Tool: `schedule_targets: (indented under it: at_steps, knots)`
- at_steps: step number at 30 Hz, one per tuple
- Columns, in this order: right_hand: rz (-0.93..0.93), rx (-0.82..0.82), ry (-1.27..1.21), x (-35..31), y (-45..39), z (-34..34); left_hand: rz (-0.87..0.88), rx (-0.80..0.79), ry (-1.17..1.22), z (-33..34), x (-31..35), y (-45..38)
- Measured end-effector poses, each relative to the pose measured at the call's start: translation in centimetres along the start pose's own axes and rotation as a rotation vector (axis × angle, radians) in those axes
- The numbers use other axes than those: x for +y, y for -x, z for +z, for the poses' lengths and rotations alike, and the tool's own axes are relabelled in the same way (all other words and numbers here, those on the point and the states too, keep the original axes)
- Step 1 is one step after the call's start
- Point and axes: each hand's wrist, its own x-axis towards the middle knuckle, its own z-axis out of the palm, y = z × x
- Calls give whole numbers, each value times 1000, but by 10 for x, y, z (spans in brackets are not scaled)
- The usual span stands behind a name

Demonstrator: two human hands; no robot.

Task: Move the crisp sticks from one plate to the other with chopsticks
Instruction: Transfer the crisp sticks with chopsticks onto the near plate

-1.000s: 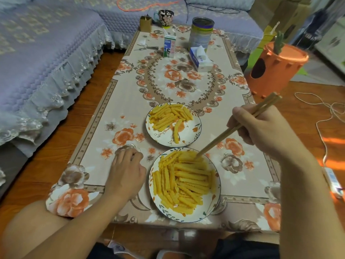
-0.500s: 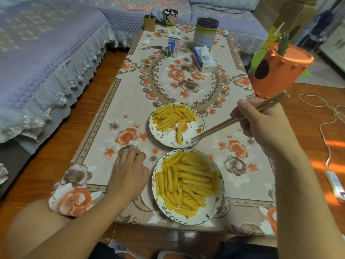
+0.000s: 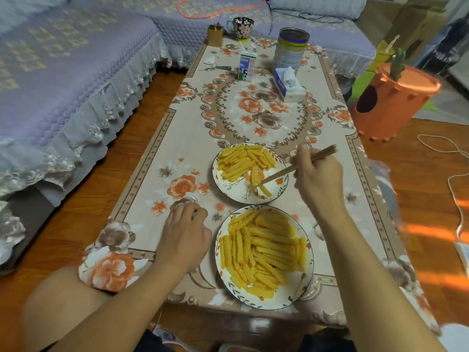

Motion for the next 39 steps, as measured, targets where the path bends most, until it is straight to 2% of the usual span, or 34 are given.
schedule_targets:
  at_steps: [3, 5, 10, 19, 23, 29, 34, 39]
  knots:
    - [59, 2, -151, -11, -2, -34, 3, -1, -2, 1, -1, 1]
    - [84, -59, -183, -19, -1, -60, 7, -3, 2, 1, -1, 0]
    - [68, -219, -69, -30, 11, -102, 4, 0, 1, 1, 1, 0]
    - [-9, -432, 42, -24, 30, -97, 15, 30, 10, 3, 1, 2]
    - [-2, -359, -34, -22, 22, -104, 22, 36, 7, 4, 0, 1]
    - [55, -118, -176, -13, 2, -85, 14, 27, 4, 5, 0, 0]
    - [28, -18, -55, 3, -10, -22, 12, 37, 15, 5, 0, 0]
    - [-85, -58, 63, 6, -11, 19, 5, 41, 17, 6, -1, -1]
